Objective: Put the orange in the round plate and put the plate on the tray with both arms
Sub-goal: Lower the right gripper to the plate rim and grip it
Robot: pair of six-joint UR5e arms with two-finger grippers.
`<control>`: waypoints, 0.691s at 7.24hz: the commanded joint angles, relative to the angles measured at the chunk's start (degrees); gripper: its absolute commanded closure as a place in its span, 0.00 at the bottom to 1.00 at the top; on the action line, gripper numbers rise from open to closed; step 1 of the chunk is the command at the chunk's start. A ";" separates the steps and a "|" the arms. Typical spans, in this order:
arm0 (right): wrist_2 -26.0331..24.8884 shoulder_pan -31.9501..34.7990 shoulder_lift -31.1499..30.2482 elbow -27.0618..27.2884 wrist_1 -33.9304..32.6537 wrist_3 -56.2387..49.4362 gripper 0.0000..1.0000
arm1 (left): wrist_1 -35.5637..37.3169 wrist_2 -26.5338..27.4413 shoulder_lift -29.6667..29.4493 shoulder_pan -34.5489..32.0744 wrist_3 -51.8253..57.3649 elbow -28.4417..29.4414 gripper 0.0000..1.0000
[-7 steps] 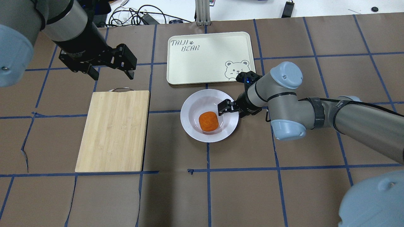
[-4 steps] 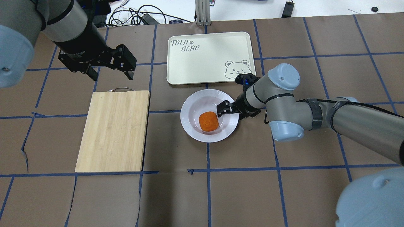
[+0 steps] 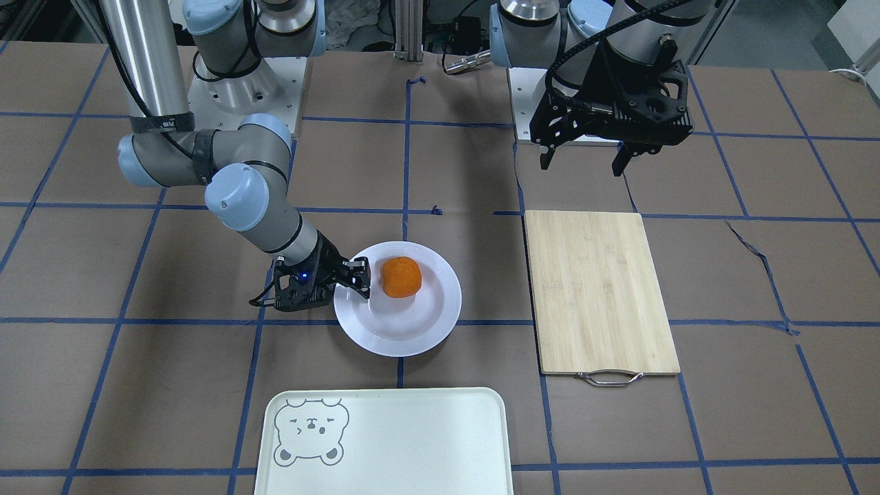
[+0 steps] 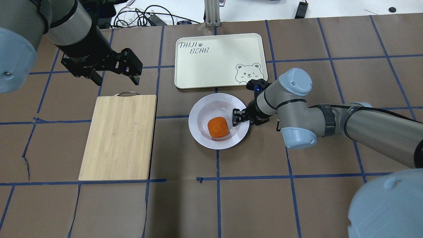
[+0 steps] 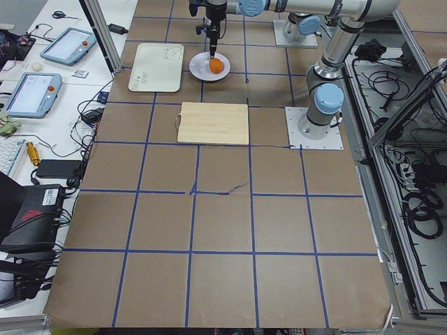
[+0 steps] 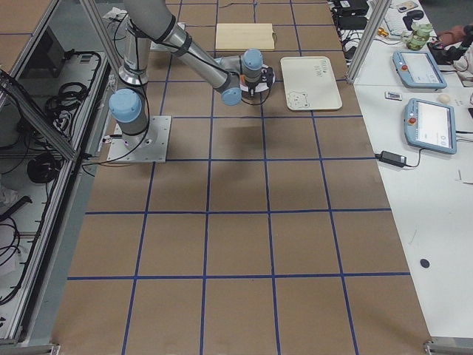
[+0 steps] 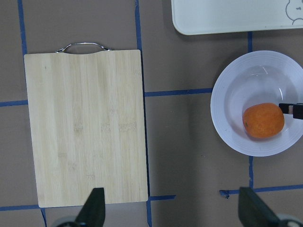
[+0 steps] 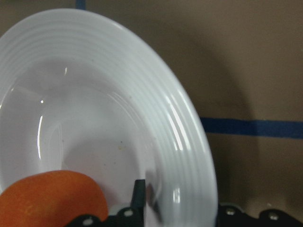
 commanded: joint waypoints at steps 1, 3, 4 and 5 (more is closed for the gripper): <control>-0.02 0.03 -0.08 -0.04 0.57 0.35 0.93 | 0.00 -0.07 0.01 0.03 0.05 0.05 0.00; -0.02 -0.06 -0.61 -0.30 0.67 0.44 0.95 | 0.00 -0.07 0.01 0.03 0.05 -0.04 0.00; 0.24 -0.06 -0.78 -0.65 0.49 1.83 0.95 | 0.00 0.02 0.01 0.03 0.05 -0.04 0.00; 0.07 -0.06 -0.87 -1.00 0.67 4.80 0.96 | 0.00 0.02 0.01 0.03 0.14 0.05 0.00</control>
